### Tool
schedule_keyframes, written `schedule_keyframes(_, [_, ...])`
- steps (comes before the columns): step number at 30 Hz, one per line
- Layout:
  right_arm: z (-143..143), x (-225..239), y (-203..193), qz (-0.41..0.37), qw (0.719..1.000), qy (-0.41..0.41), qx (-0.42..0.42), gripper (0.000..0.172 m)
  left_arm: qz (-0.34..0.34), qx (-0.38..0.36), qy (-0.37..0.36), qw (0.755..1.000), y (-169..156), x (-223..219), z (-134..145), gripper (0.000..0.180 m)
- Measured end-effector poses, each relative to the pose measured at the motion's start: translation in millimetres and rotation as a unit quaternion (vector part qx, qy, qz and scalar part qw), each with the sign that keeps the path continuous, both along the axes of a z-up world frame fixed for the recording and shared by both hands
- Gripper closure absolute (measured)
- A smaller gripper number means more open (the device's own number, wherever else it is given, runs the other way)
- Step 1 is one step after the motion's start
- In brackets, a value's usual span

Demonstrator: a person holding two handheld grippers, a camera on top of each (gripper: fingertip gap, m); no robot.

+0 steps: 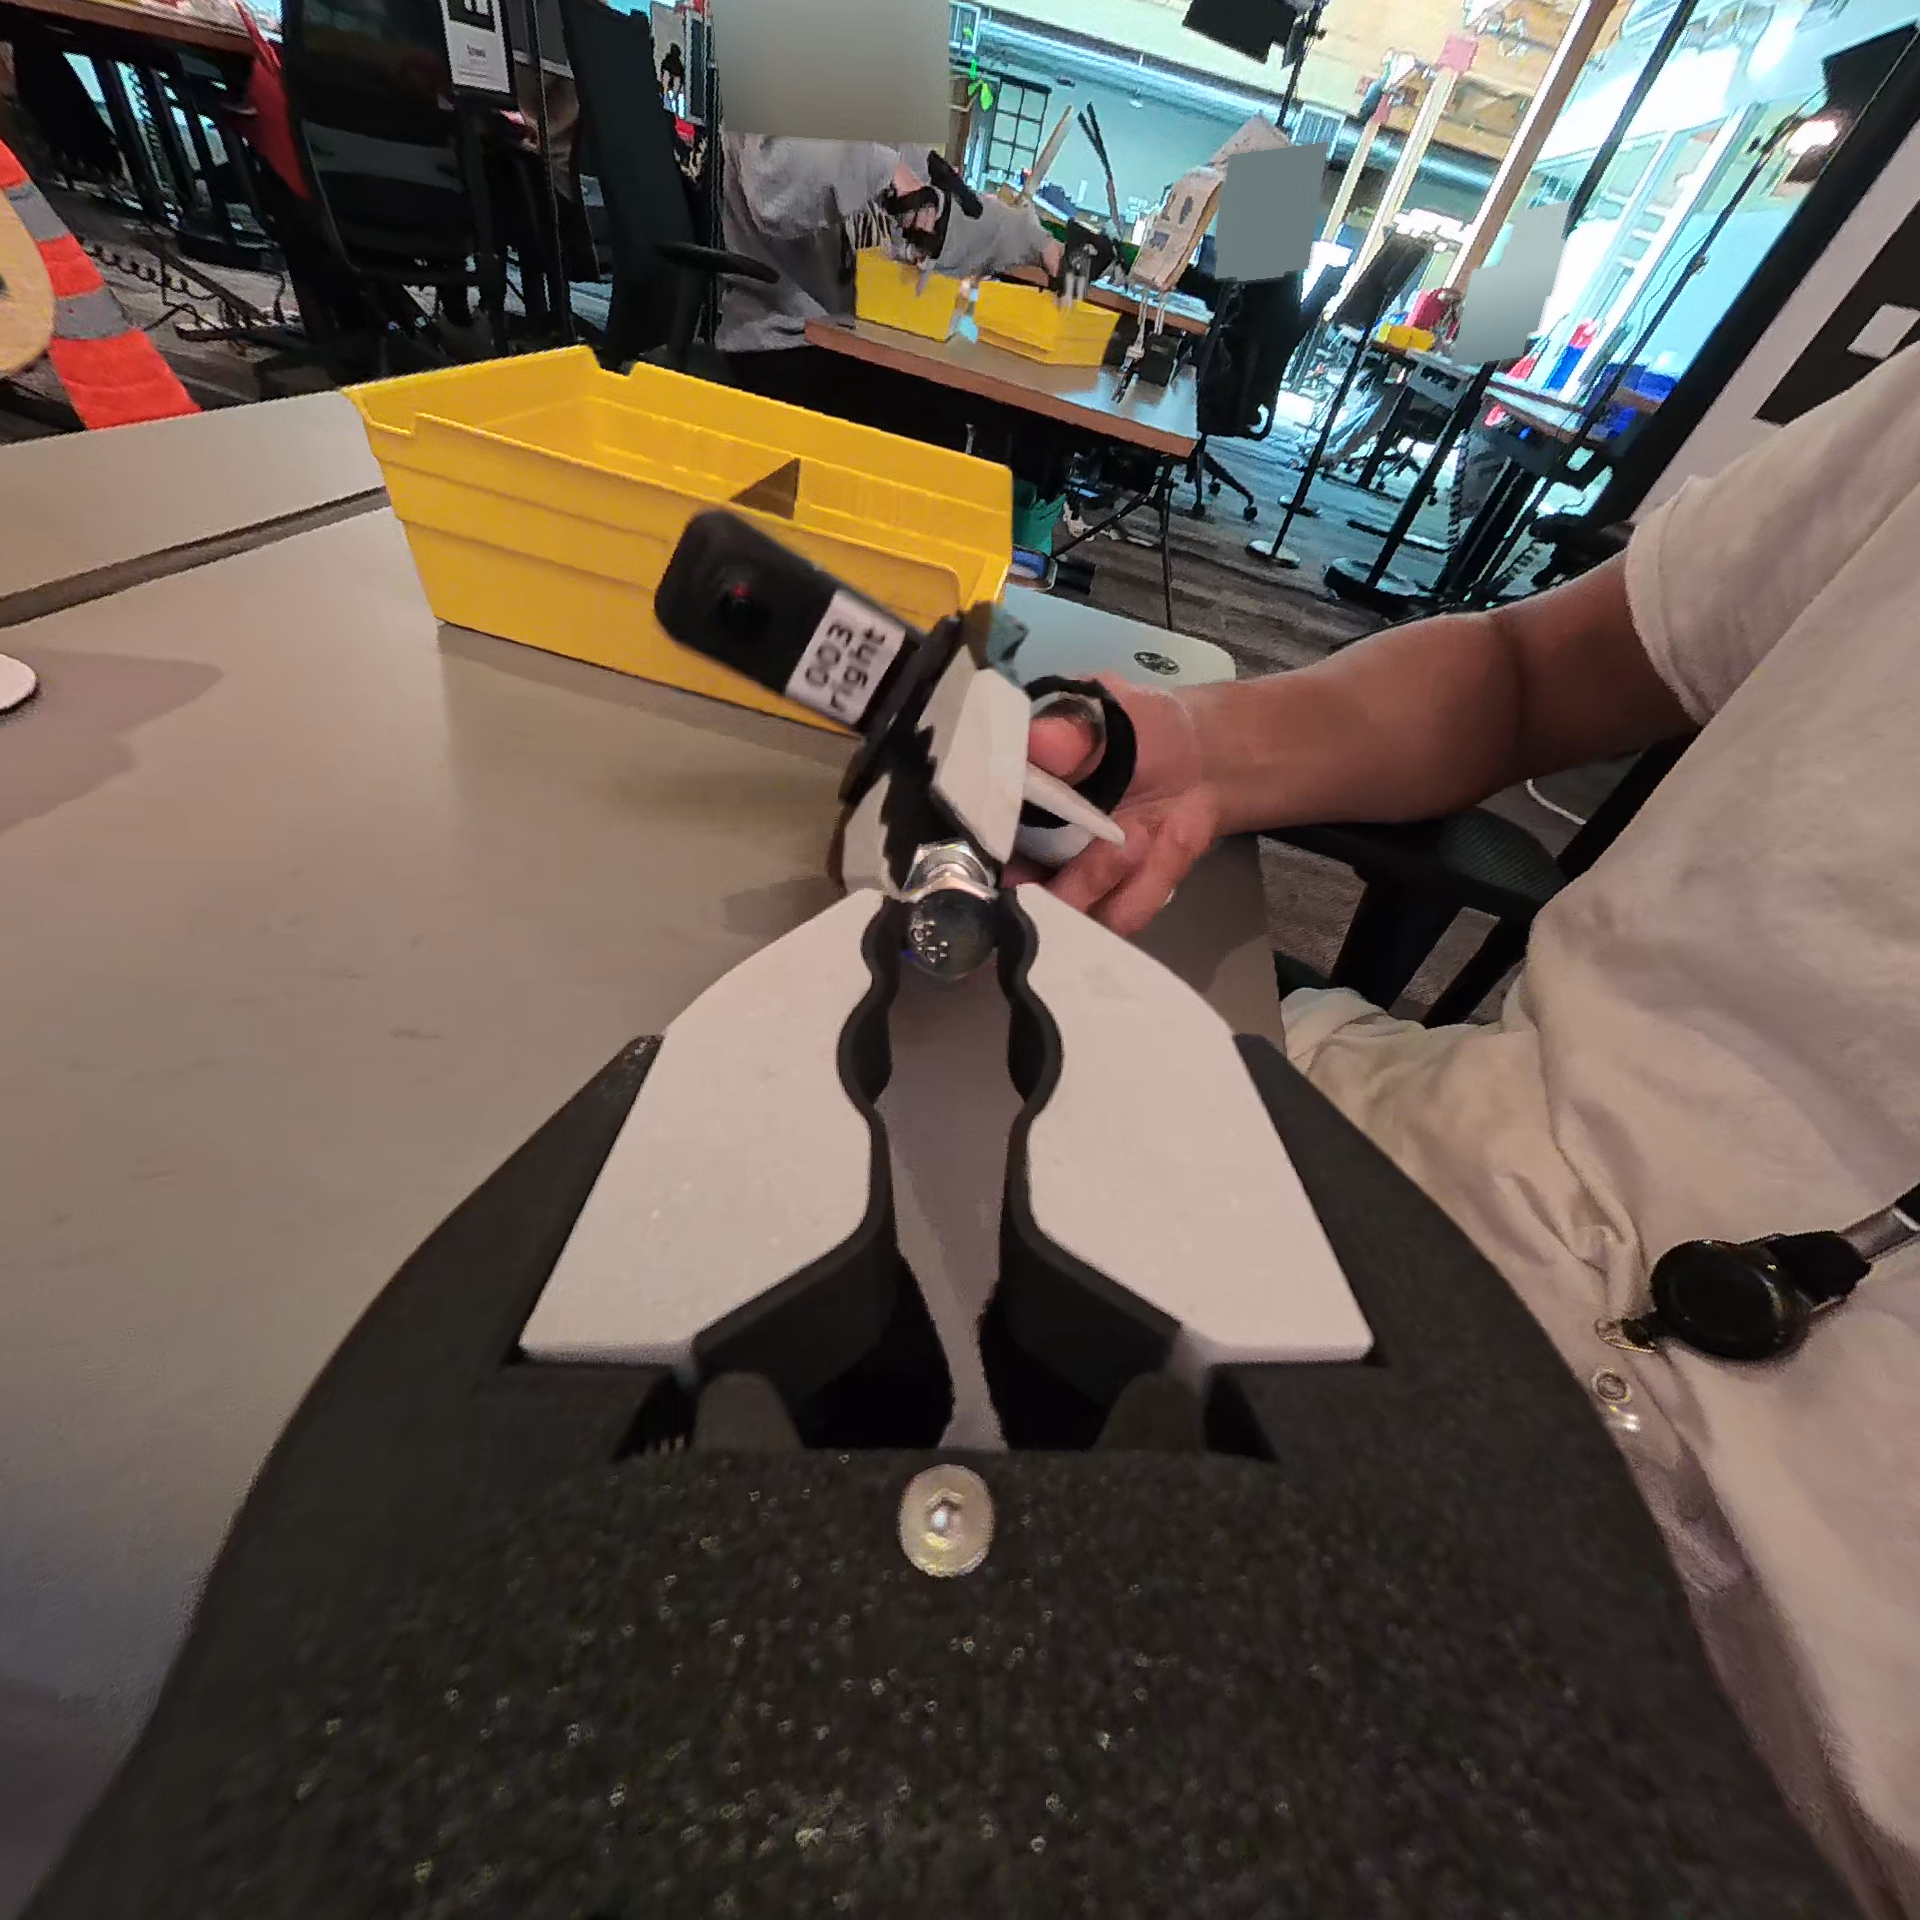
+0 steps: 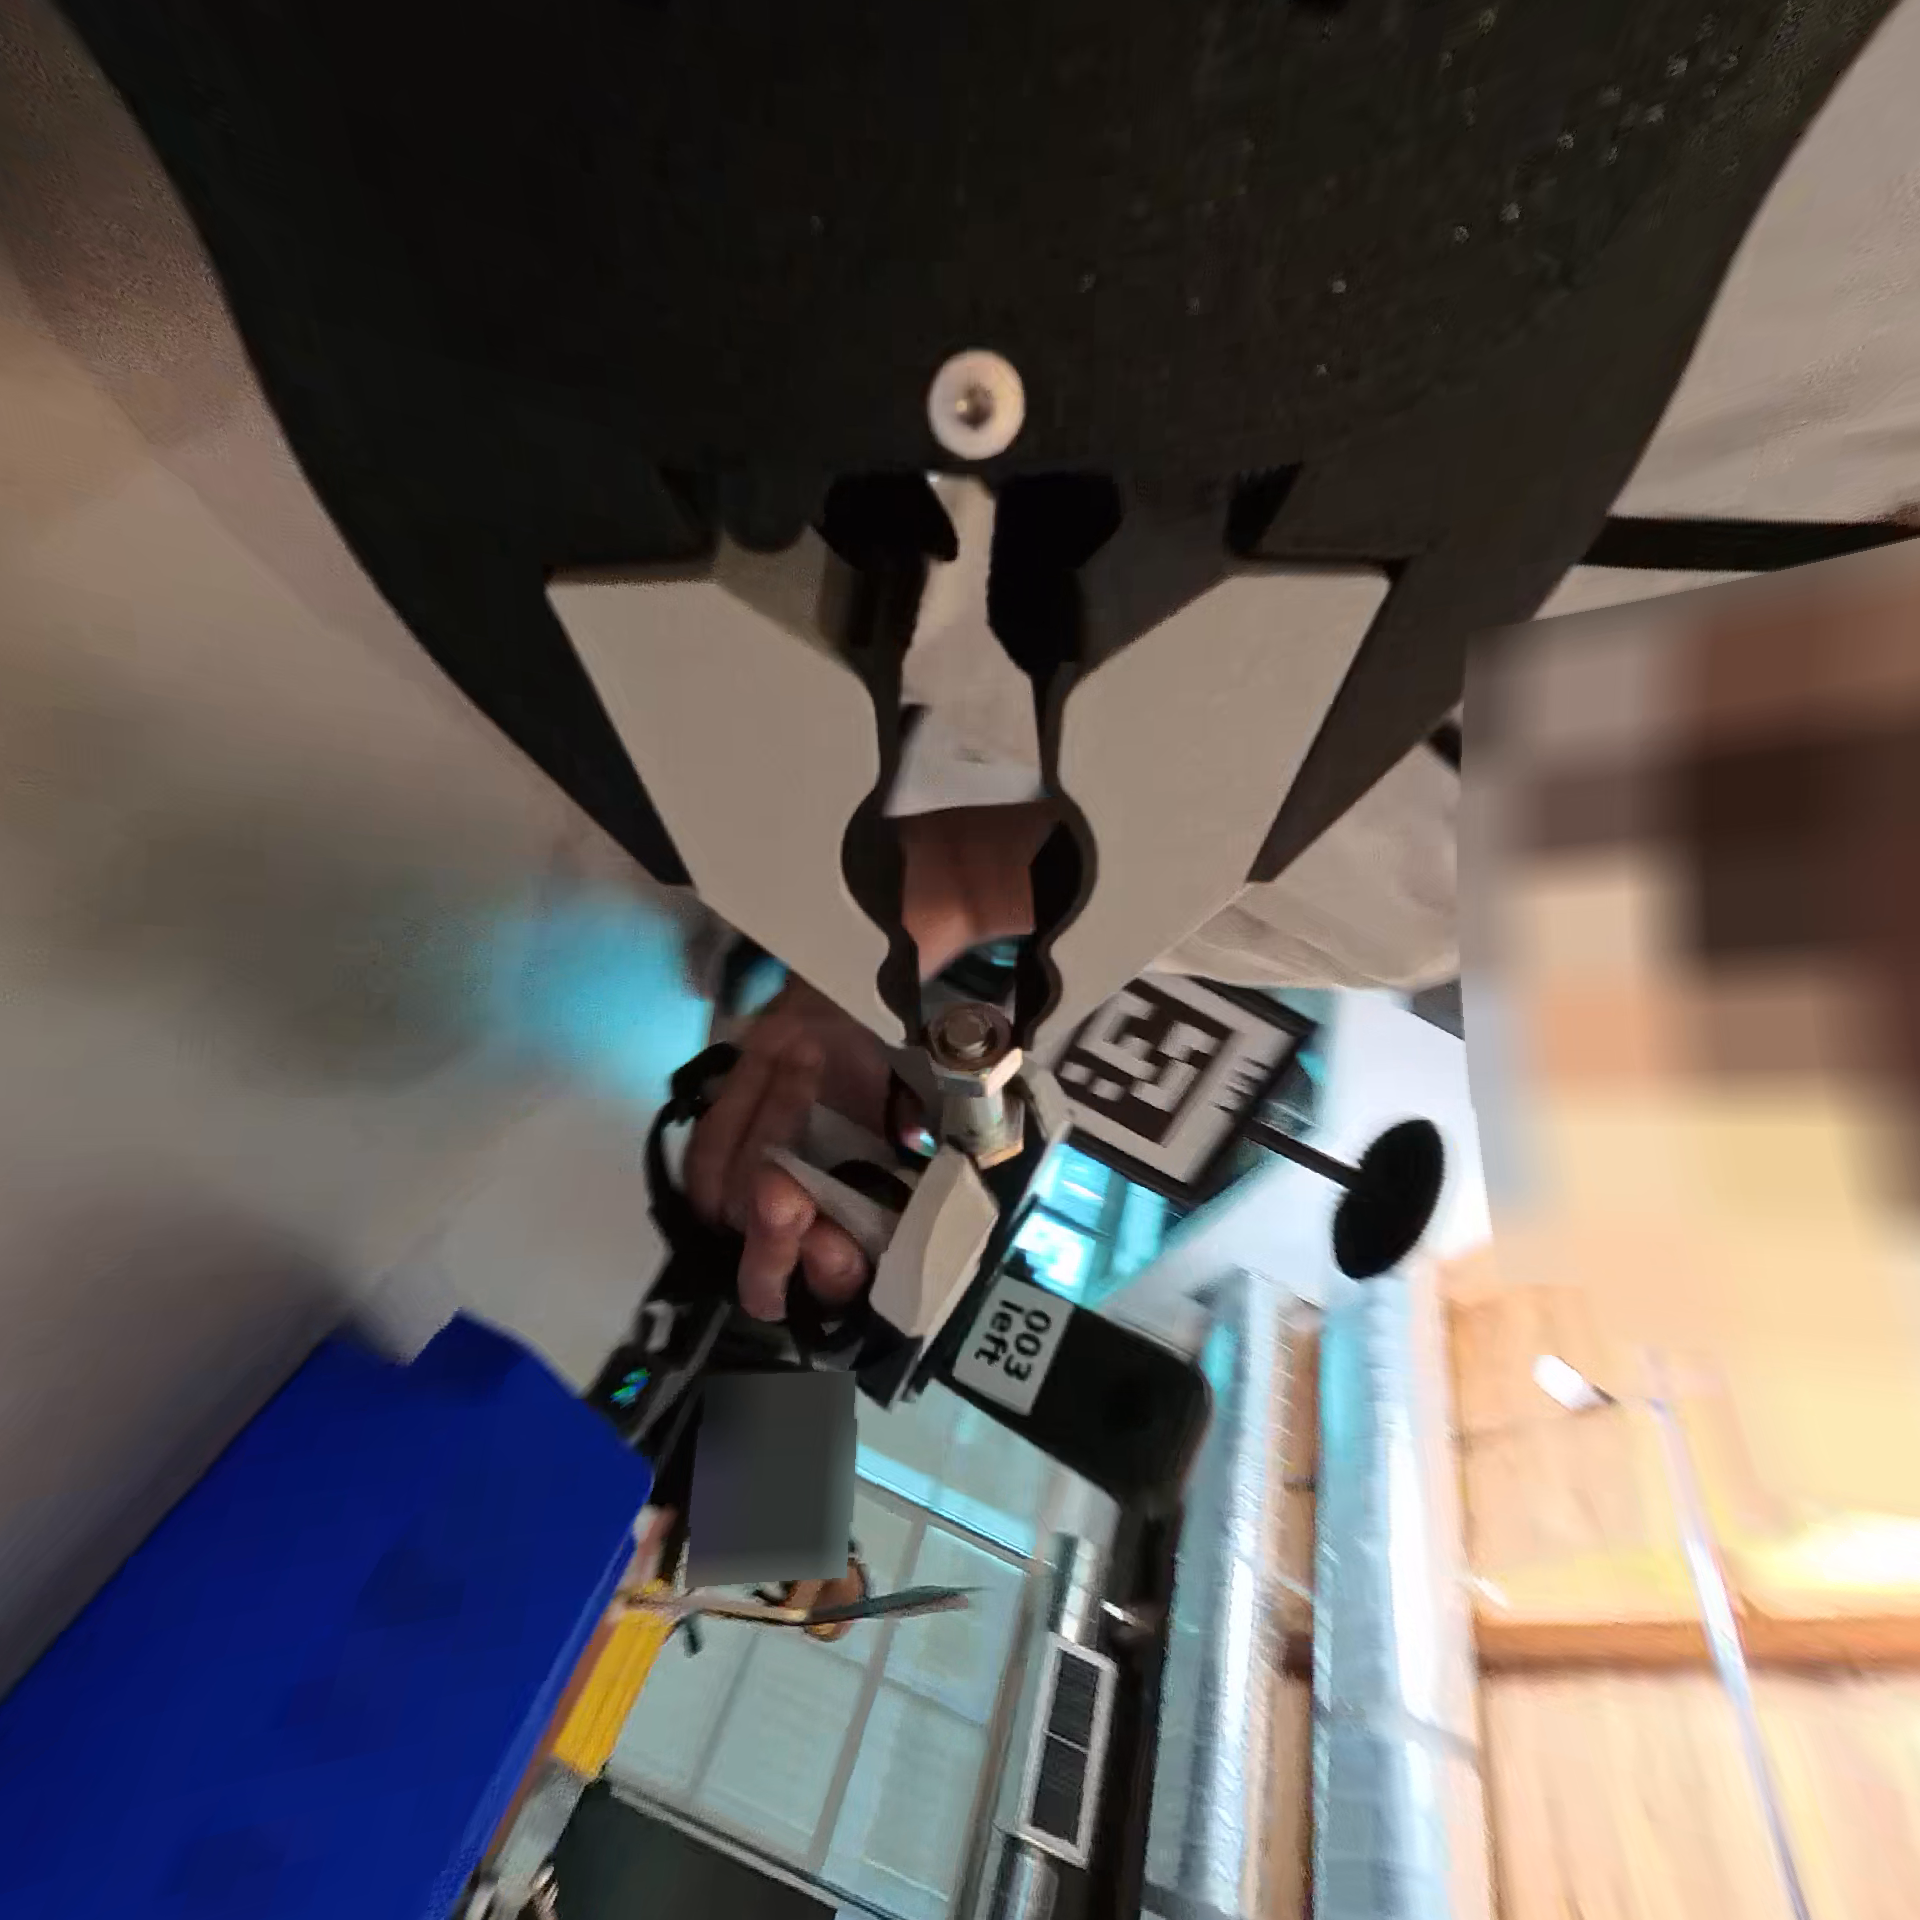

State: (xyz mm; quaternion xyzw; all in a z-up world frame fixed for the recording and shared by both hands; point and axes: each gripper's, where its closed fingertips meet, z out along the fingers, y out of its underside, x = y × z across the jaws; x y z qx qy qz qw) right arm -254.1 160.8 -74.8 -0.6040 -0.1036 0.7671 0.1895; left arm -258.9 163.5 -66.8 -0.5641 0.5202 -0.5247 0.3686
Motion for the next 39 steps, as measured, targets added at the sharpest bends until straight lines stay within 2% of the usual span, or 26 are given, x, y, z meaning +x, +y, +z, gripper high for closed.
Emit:
schedule_keyframes(2, [2,0,0,-0.041,0.988,-0.076,0.127,0.155,-0.006,-0.021,-0.007,1.000,0,-1,1,0.163])
schedule_keyframes(3, [3,1,0,-0.067,0.968,-0.123,0.210,0.154,-0.011,-0.035,-0.013,0.999,-1,0,2,0.163])
schedule_keyframes(4, [5,2,-1,-0.091,0.934,-0.172,0.300,0.154,-0.020,-0.052,-0.022,0.998,-2,0,5,0.163])
schedule_keyframes(5, [7,2,-3,-0.115,0.887,-0.220,0.391,0.154,-0.032,-0.070,-0.030,0.997,-5,0,7,0.163])
schedule_keyframes(8, [24,5,-9,-0.197,0.697,-0.334,0.604,0.154,-0.064,-0.108,-0.059,0.990,-13,1,15,0.163])
schedule_keyframes(9, [29,5,-12,-0.211,0.618,-0.366,0.663,0.155,-0.079,-0.129,-0.075,0.986,-16,0,21,0.163])
schedule_keyframes(10, [31,6,-12,-0.217,0.517,-0.408,0.720,0.155,-0.087,-0.144,-0.082,0.982,-18,0,24,0.163])
schedule_keyframes(12, [27,9,-9,-0.214,0.297,-0.473,0.801,0.154,-0.083,-0.142,-0.072,0.984,-17,1,20,0.163])
schedule_keyframes(13, [26,10,-8,-0.218,0.216,-0.483,0.820,0.154,-0.080,-0.139,-0.065,0.985,-17,2,17,0.163])
schedule_keyframes(14, [26,10,-9,-0.227,0.172,-0.482,0.829,0.155,-0.081,-0.140,-0.062,0.985,-17,2,16,0.163])
schedule_keyframes(15, [25,10,-10,-0.232,0.166,-0.480,0.830,0.155,-0.084,-0.142,-0.061,0.984,-18,2,16,0.163])
schedule_keyframes(16, [23,10,-11,-0.227,0.188,-0.479,0.827,0.154,-0.085,-0.142,-0.059,0.984,-18,2,15,0.163])
schedule_keyframes(17, [24,10,-11,-0.228,0.227,-0.475,0.819,0.153,-0.084,-0.140,-0.058,0.985,-18,2,15,0.163])
schedule_keyframes(19, [32,14,-12,-0.248,0.333,-0.453,0.789,0.144,-0.077,-0.137,-0.064,0.985,-16,2,17,0.163])
schedule_keyframes(21, [36,18,-8,-0.264,0.461,-0.423,0.734,0.141,-0.064,-0.134,-0.068,0.987,-10,0,18,0.163])
schedule_keyframes(22, [35,19,-7,-0.257,0.536,-0.401,0.697,0.142,-0.054,-0.130,-0.067,0.988,-6,-2,17,0.163])
schedule_keyframes(24, [27,16,-2,-0.230,0.689,-0.357,0.587,0.145,-0.032,-0.117,-0.060,0.991,2,-4,15,0.163])
schedule_keyframes(25, [23,15,2,-0.219,0.757,-0.330,0.519,0.145,-0.018,-0.106,-0.053,0.993,6,-4,13,0.163])
schedule_keyframes(27, [11,12,8,-0.183,0.867,-0.268,0.378,0.144,0.012,-0.070,-0.025,0.997,14,-5,4,0.163])
schedule_keyframes(28, [6,9,6,-0.153,0.912,-0.225,0.309,0.140,0.022,-0.051,-0.010,0.998,17,-5,-1,0.163])
schedule_keyframes(30, [-5,6,10,-0.106,0.969,-0.156,0.159,0.135,0.027,-0.028,0.006,0.999,17,-5,-6,0.163])
schedule_keyframes(32, [-9,3,7,-0.043,0.995,-0.077,0.041,0.131,0.023,-0.020,0.008,1.000,13,-3,-5,0.163])
schedule_keyframes(34, [-7,4,7,-0.004,0.999,0.007,-0.052,0.131,0.018,-0.015,0.011,1.000,10,-1,-7,0.163])
schedule_keyframes(36, [-5,6,8,0.012,0.993,0.063,-0.100,0.135,0.018,-0.011,0.016,1.000,9,0,-8,0.163])
schedule_keyframes(39, [-8,0,4,0.010,0.997,0.037,-0.072,0.139,0.015,-0.016,0.016,1.000,9,1,-9,0.163])
